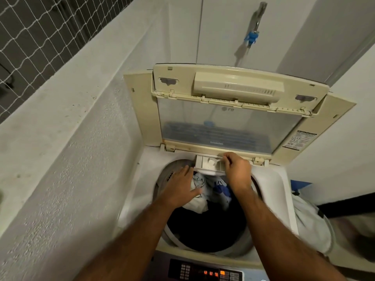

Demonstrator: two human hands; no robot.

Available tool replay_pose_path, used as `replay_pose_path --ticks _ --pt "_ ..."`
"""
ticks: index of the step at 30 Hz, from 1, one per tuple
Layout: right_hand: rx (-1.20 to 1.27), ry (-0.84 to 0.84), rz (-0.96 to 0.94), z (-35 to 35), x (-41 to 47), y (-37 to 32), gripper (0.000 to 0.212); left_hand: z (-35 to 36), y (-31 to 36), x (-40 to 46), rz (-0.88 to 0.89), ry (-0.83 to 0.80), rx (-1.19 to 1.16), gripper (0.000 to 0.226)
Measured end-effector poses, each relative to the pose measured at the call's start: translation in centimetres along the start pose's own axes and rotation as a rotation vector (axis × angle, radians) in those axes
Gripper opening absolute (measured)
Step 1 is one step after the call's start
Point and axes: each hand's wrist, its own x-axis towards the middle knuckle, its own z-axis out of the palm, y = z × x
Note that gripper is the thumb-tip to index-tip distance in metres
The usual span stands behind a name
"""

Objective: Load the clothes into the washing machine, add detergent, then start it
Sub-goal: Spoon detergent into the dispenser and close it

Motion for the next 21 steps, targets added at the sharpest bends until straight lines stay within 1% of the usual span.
replay_pose_path --ticks 2,4,7,10,12,14,15,18,21 --pt "-0.063 -0.047 -0.116 -0.3 -0.3 -0.1 0.016 0.1 0.2 -0.1 0.002 0.009 0.016 0.087" --pt "-0.079 -0.046 -0.165 -0.6 -0.6 -0.4 0.015 0.1 0.5 -0.3 0.006 0.011 0.03 0.087" --pt "-0.077 -0.034 -0.161 -1.1 -0.7 -0.6 0.015 -0.4 0.9 -0.8 0.006 0.016 0.018 0.087" --pt "0.016 0.08 -0.083 -2.0 -0.7 -1.0 0.013 -1.4 1.2 -1.6 0.006 0.057 0.035 0.089" --pt "0.188 0.163 0.035 -2.9 -0.7 -1.6 0.012 -2.2 1.1 -2.6 0.004 0.129 0.035 0.093" --pt "0.444 0.176 0.206 -3.7 -0.8 -2.2 0.01 -2.7 0.8 -4.1 -0.001 0.193 0.013 0.093" --pt "0.574 0.164 0.276 -4.1 -0.9 -2.6 0.009 -3.0 0.6 -4.7 -0.009 0.199 -0.002 0.093" --pt "0.922 0.073 0.367 -5.5 -1.4 -4.7 0.012 -4.1 0.4 -7.4 -0.056 0.22 -0.002 0.096" --pt "1.074 -0.049 0.378 -6.1 -2.0 -7.6 0.011 -5.6 0.5 -10.9 -0.087 0.298 -0.009 0.099"
